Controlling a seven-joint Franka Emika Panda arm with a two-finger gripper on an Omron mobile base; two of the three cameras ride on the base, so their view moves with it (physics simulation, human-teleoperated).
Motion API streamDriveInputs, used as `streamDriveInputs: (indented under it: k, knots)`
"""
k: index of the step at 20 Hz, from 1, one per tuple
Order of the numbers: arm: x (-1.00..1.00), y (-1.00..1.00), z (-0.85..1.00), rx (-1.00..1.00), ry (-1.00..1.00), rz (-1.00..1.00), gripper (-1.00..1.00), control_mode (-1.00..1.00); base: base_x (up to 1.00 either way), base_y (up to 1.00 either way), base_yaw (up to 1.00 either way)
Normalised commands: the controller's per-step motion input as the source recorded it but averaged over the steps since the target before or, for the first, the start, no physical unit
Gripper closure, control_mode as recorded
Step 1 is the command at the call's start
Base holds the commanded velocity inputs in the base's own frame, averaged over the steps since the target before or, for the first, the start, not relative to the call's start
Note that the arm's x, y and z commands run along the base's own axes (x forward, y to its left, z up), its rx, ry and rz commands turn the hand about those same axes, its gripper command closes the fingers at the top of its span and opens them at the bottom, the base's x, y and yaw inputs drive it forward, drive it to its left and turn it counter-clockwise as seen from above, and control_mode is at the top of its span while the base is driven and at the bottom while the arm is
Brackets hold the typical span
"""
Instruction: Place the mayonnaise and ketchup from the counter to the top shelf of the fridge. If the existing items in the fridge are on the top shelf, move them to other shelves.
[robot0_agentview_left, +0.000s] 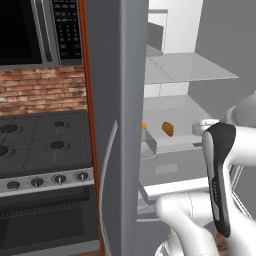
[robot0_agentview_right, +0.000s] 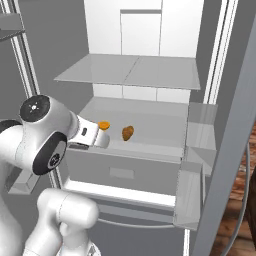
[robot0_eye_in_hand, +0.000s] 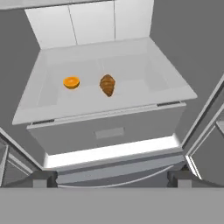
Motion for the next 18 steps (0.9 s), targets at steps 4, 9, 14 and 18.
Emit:
streamDriveInputs:
  k: [4,9,14,18]
  knots:
    - [-0.78,0.00,-0.01,0.00,0.04,0.03,-1.00,-1.00,0.00,0.00,0.00]
    - [-0.20,0.00,-0.01,0.00,0.00,0.01,-1.00,1.00,-0.80,0.07,0.07]
    - [0.00,0.00,0.00,0.00,0.00,0.00,-1.00,1.00,-0.98,0.63,0.18]
    - [0.00,0.00,0.00,0.00,0.00,0.00,-1.00,1.00,-0.61,1.00,0.24]
